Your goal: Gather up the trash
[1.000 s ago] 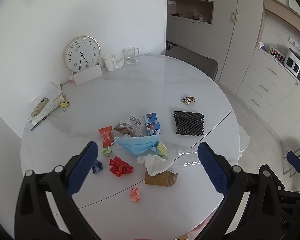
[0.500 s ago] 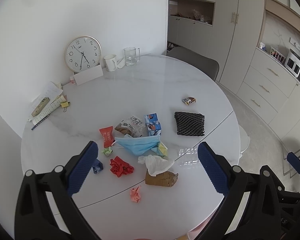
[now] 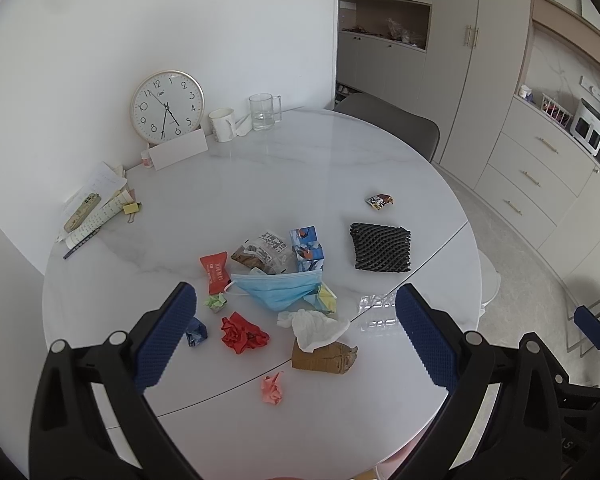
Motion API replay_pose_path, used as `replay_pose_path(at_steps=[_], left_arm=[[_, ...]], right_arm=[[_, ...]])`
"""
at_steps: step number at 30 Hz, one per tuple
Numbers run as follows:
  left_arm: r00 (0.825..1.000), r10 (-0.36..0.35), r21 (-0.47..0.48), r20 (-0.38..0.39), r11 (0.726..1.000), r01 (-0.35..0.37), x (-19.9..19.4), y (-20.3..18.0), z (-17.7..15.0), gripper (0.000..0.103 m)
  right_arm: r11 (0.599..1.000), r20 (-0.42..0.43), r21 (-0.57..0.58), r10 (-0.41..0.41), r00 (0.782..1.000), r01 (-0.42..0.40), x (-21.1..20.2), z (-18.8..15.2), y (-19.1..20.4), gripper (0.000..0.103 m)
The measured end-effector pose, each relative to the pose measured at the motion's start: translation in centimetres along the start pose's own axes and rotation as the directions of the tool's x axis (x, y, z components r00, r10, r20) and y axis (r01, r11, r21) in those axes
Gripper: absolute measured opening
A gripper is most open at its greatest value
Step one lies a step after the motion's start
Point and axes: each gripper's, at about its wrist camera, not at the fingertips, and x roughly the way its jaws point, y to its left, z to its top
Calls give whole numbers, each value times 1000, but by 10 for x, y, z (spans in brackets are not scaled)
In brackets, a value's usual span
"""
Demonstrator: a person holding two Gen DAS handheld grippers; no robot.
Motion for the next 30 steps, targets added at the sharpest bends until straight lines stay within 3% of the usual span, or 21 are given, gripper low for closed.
replay_pose_path(at_steps=[30], left_arm=[[1000, -7, 11, -3, 1000, 7, 3, 4, -2, 95]], right_arm=[[1000, 0, -10, -14, 1000, 14, 4, -1, 4, 101]])
